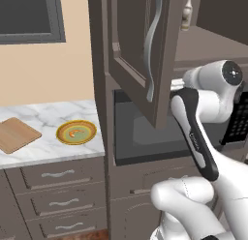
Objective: Pick the shrimp from the plate and place it on the cutting board. Then pick the condiment bottle from the cabinet and place it next to the cutting board.
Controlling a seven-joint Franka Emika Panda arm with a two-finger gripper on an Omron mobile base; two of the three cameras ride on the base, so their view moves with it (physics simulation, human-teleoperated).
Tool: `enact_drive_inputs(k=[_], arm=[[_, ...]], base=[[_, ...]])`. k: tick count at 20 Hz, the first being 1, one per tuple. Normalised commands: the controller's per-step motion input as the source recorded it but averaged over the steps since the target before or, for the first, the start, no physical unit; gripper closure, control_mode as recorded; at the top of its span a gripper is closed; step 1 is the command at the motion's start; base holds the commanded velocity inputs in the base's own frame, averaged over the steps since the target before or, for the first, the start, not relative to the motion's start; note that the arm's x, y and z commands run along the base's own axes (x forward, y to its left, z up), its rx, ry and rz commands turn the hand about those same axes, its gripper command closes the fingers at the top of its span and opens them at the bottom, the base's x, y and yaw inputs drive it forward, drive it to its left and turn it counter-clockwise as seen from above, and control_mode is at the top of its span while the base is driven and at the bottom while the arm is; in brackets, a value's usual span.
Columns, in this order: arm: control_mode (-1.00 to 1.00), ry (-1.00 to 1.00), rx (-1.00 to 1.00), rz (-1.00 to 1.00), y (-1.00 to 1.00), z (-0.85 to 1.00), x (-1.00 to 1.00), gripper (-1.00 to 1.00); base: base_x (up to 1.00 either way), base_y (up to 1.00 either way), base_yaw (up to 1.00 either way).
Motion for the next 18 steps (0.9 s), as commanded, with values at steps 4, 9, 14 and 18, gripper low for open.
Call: enact_drive_inputs(k=[4, 9, 14, 18], arm=[[-1.00, -0.14, 0.00, 0.07, 0.00, 0.08, -0.11, -1.00], [-1.00, -0.12, 0.00, 0.12, 0.00, 0.03, -0.09, -1.00], [-1.00, -0.13, 0.00, 0.16, 0.00, 0.04, -0.10, -1.00], [-1.00, -0.15, 0.00, 0.18, 0.00, 0.07, -0.11, -1.00]], base=[[0.00, 0.00, 0.00], [0.00, 0.00, 0.00], [0.00, 0.00, 0.00], [0.00, 0.00, 0.00]])
